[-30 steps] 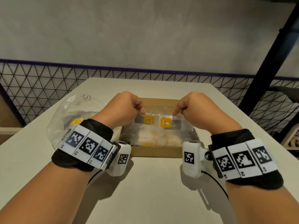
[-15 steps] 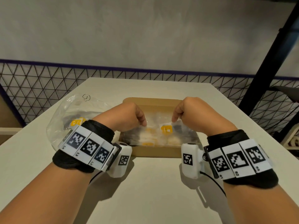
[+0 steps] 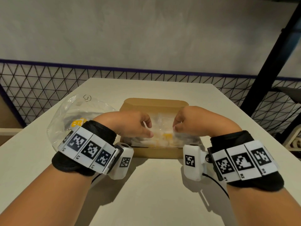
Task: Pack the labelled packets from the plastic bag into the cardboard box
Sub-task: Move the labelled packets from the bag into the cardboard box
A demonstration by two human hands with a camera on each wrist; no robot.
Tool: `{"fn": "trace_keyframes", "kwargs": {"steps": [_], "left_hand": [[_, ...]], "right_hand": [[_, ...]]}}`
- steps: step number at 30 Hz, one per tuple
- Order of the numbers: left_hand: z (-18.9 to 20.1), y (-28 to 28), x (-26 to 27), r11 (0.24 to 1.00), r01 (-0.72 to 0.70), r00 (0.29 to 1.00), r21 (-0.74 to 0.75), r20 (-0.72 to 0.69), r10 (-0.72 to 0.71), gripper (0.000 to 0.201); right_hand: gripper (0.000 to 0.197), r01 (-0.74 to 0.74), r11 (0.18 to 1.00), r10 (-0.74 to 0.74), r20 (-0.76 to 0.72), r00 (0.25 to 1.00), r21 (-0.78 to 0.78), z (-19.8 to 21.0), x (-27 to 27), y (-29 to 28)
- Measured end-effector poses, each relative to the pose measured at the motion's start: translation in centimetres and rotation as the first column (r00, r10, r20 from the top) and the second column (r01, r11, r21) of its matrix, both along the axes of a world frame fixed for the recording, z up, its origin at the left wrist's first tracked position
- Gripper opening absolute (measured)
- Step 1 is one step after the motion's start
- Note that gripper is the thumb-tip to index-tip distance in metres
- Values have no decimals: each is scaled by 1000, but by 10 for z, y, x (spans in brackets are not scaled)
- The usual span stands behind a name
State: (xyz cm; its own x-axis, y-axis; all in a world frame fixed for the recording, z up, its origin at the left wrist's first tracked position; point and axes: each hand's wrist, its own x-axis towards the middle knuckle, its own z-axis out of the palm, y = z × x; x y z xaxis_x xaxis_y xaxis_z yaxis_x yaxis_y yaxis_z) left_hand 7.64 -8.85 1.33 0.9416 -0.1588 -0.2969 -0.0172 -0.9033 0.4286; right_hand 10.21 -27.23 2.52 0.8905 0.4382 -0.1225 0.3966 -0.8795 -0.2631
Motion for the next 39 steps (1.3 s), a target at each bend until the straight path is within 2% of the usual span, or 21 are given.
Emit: {"fn": "trace_keyframes", "kwargs": {"steps": [4, 7, 11, 13, 17, 22, 25, 30, 34, 39], "left_hand": [[3, 0, -2, 1000, 4, 999, -19, -52, -5, 48], [0, 1, -1, 1000, -17, 1000, 12, -21, 18, 67], [-5, 0, 1, 993, -51, 996, 105, 72, 44, 82], [-7, -1, 1, 989, -53, 994, 140, 100, 39, 89], [-8, -2, 1, 980, -36, 994, 194, 107, 15, 90], [-8, -3, 1, 983, -36, 992, 183, 127, 12, 63], [-10, -3, 2, 983, -34, 989, 183, 147, 7, 59], [-11, 1, 3, 985, -52, 970, 167, 245, 10, 63], [-11, 1, 5, 985, -67, 959, 161, 282, 20, 71], [-10, 3, 3, 983, -66, 969, 171, 244, 23, 77]], "right_hand": [[24, 18, 999, -20, -49, 999, -44, -1, 1, 1], [34, 19, 1000, -19, -32, 999, -15, -1, 3, 0], [98, -24, 996, 15, -105, 994, -89, -3, 2, 0], [109, -35, 985, 12, -136, 991, -167, -6, 0, 3], [99, -9, 968, -19, -106, 994, -252, -8, -2, 6], [88, 7, 979, -34, -134, 990, -202, -9, -2, 9], [81, 10, 983, -35, -136, 990, -183, -11, 0, 9], [78, 44, 983, -57, -70, 996, -177, -12, 0, 3], [61, 82, 985, -70, 86, 994, -154, -17, 5, 2], [65, 78, 987, -73, 45, 996, -139, -11, 4, 0]]}}
